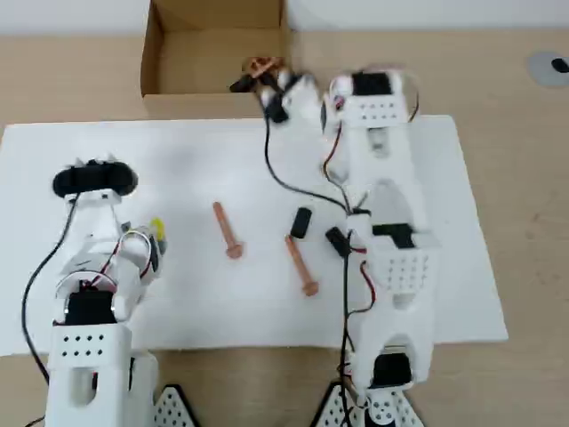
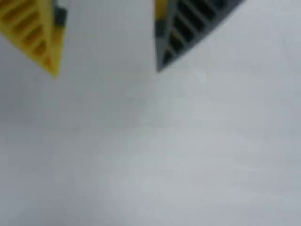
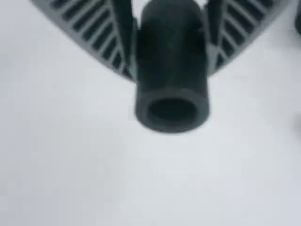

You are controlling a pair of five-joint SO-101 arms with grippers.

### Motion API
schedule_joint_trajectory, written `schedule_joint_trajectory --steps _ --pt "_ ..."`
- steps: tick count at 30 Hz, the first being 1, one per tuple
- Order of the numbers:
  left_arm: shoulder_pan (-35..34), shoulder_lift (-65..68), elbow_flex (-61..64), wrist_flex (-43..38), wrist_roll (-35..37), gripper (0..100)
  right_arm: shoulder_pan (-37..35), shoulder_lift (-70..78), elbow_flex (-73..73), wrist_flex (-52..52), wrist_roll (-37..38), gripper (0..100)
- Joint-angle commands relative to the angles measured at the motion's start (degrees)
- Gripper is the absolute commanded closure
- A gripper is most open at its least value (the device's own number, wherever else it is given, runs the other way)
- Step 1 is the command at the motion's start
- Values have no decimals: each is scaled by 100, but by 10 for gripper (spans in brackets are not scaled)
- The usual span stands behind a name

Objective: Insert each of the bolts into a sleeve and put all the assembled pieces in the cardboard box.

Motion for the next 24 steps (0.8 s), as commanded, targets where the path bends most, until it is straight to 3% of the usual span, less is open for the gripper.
schedule_joint_trajectory --steps 1,8,16,20,24 --pt "-519 13 -519 -123 527 853 -57 -1059 -963 264 -642 988" --pt "-1266 40 -1758 774 624 854 -22 -2440 -1156 519 -1248 988" --pt "-1196 1569 -3798 2251 -281 851 57 -4725 796 510 -1248 988" --pt "-1187 2932 -4879 3191 -1407 850 259 -5807 2149 220 -1240 988" --pt "-879 3952 -5635 4369 -3719 851 479 -6721 3433 -167 -1125 988"
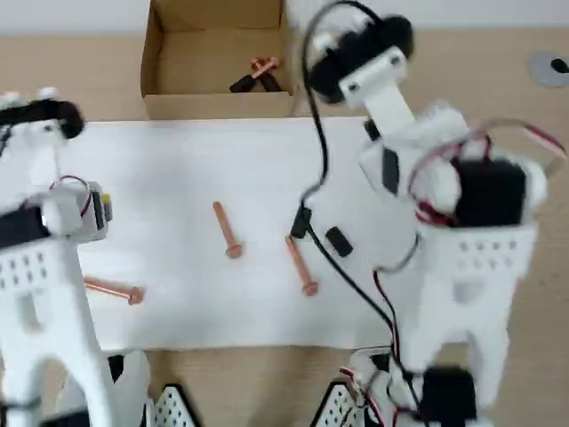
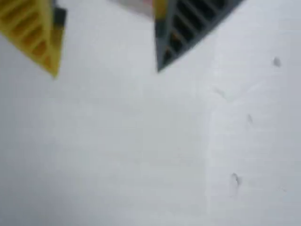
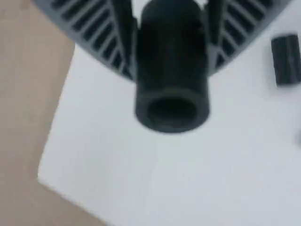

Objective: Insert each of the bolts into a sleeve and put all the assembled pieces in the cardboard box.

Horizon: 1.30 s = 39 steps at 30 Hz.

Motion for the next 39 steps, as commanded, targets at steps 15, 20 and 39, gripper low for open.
schedule_joint_trajectory --steps 15,20,39 --pt "545 391 914 2066 -6963 854 171 -2563 3389 -967 563 988" --pt "589 391 1380 2057 -7455 869 171 -2571 3626 -1073 571 988" --pt "-554 400 2022 2013 -10066 882 295 -2545 3600 -914 1257 988"
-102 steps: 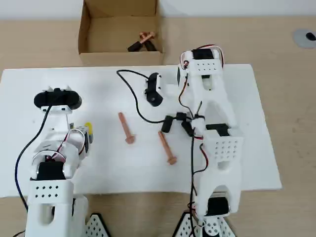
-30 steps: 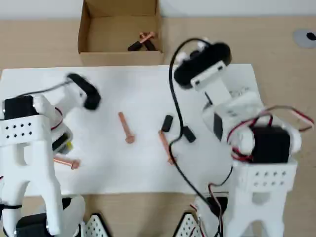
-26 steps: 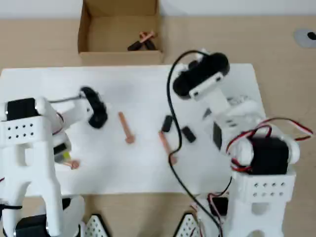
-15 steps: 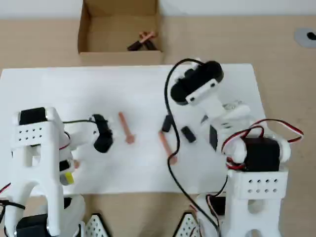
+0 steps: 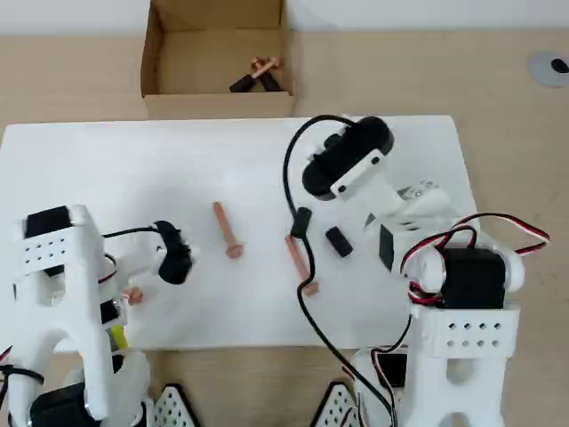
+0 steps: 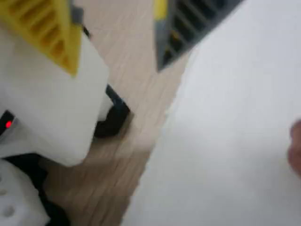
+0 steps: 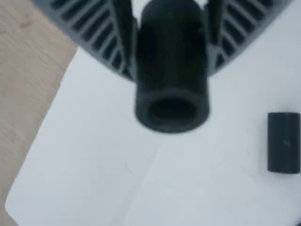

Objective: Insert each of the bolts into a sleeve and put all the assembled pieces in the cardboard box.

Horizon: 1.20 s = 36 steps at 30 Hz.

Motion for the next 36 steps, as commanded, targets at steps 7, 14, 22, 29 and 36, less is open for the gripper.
schedule_joint_trajectory --steps 7,14,22,29,36 --pt "-404 -136 -510 18 -3798 882 330 -84 -171 149 26 988" --pt "-316 -127 -1222 18 -3297 882 620 -84 -171 369 26 988" --pt "-290 418 -844 -1029 -3209 847 681 -84 -171 457 26 988" --pt "-281 1015 -1073 -1116 -4202 845 681 -84 -171 730 18 988" --pt "79 1218 -1222 -1222 -4545 847 690 -84 -171 897 -308 988"
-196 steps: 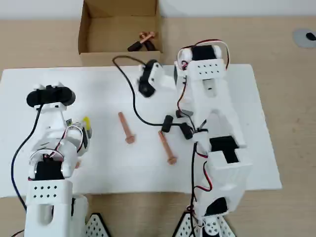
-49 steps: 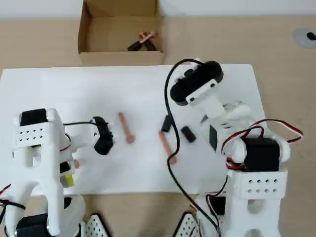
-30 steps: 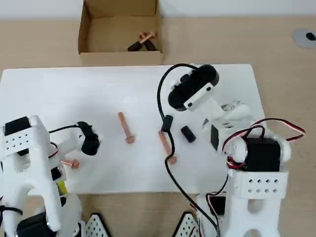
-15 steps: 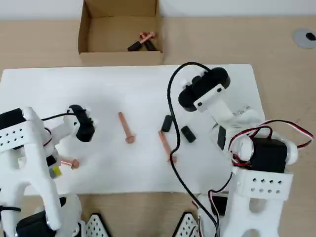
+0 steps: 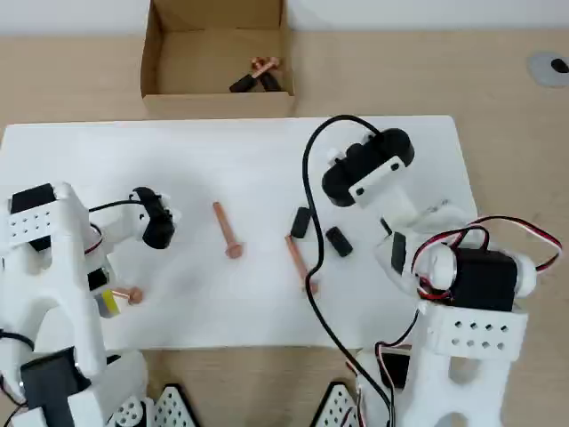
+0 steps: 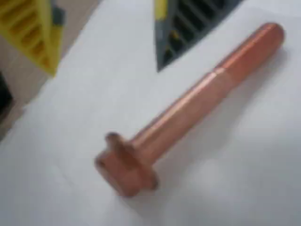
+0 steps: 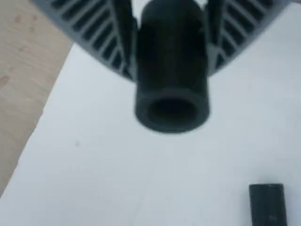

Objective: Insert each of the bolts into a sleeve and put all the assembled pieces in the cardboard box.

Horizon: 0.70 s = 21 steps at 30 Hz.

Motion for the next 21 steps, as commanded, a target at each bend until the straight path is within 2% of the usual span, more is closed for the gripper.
schedule_joint_trajectory --steps 1,5,10,16,18,21 --pt "299 4 -220 -132 -4536 847 127 -84 -171 9 -114 988" --pt "677 4 -211 -352 -3965 847 127 -84 -171 9 -114 988" --pt "888 13 -35 -1081 -3174 847 127 -84 -171 0 -114 988" --pt "1169 -40 651 -2532 -3200 864 127 -84 -163 -26 -114 988" --pt "1204 -40 695 -2435 -3516 864 127 -84 -163 -26 -114 988" --pt "1152 -48 440 -1530 -4387 866 127 -84 -154 -26 -114 988"
